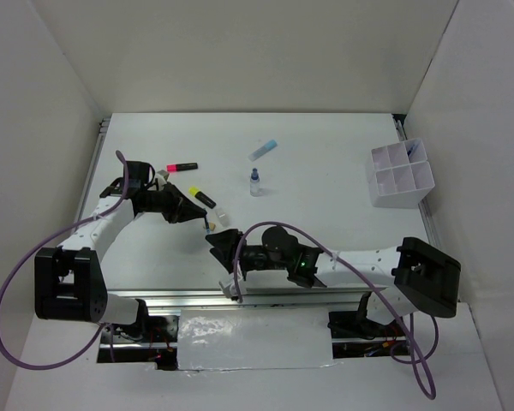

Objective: Sort the stationery into containers
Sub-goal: Pass the stationery from the left arm to the right

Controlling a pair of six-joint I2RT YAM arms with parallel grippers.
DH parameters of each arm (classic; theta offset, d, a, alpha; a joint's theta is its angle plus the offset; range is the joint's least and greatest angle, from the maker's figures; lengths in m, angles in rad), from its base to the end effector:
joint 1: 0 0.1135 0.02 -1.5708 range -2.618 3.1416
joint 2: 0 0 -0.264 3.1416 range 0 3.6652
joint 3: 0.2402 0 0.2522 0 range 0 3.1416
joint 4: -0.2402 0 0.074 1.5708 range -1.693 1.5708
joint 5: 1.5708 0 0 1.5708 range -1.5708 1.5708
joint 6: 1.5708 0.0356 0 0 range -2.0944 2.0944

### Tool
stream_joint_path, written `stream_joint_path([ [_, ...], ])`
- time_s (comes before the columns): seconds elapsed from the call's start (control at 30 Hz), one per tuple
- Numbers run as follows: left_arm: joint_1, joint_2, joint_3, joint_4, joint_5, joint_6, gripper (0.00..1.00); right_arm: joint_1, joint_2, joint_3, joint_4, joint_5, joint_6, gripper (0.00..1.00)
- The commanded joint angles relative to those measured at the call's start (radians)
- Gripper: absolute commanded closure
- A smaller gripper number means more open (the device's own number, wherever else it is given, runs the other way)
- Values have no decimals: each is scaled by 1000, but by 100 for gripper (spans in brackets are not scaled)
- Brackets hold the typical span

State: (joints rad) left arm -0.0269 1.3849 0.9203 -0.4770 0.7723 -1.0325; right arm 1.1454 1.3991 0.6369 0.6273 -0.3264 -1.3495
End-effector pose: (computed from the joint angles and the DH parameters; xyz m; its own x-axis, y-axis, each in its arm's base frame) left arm 0.2749 -0.0322 0.2364 -0.7833 -0.5941 0.1827 -0.4736 0.3801 -0.7945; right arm 0.1135 0.2782 0.2334 0.9575 -0.1259 -0.2596 -0.2723 -0.0972 -0.9573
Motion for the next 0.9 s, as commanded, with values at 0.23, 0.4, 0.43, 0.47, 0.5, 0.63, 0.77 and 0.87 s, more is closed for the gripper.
stream_joint_path([
  [0.23,1,-15,-15,24,30,-23,100,-10,54,75,25,-36,-45,68],
  [0.4,-1,-15,-20,34,36,-21,100,-18,66,81,28,-23,-48,77],
  [0.43,-2,-15,-20,31,36,-17,100,-19,64,84,19,-22,-50,80],
  [0.47,-5,-17,-21,34,39,-17,100,-19,63,84,18,-22,-50,85],
  [0.5,-7,-18,-23,35,41,-14,100,-21,64,84,18,-22,-51,88],
  [0.63,-13,-23,-31,67,61,2,45,-21,63,69,55,-16,-54,100],
  [0.77,-5,-30,17,41,38,49,1,-16,19,61,60,12,-31,100],
  [0.87,54,-15,124,-36,5,133,1,-22,-57,60,20,62,51,100],
])
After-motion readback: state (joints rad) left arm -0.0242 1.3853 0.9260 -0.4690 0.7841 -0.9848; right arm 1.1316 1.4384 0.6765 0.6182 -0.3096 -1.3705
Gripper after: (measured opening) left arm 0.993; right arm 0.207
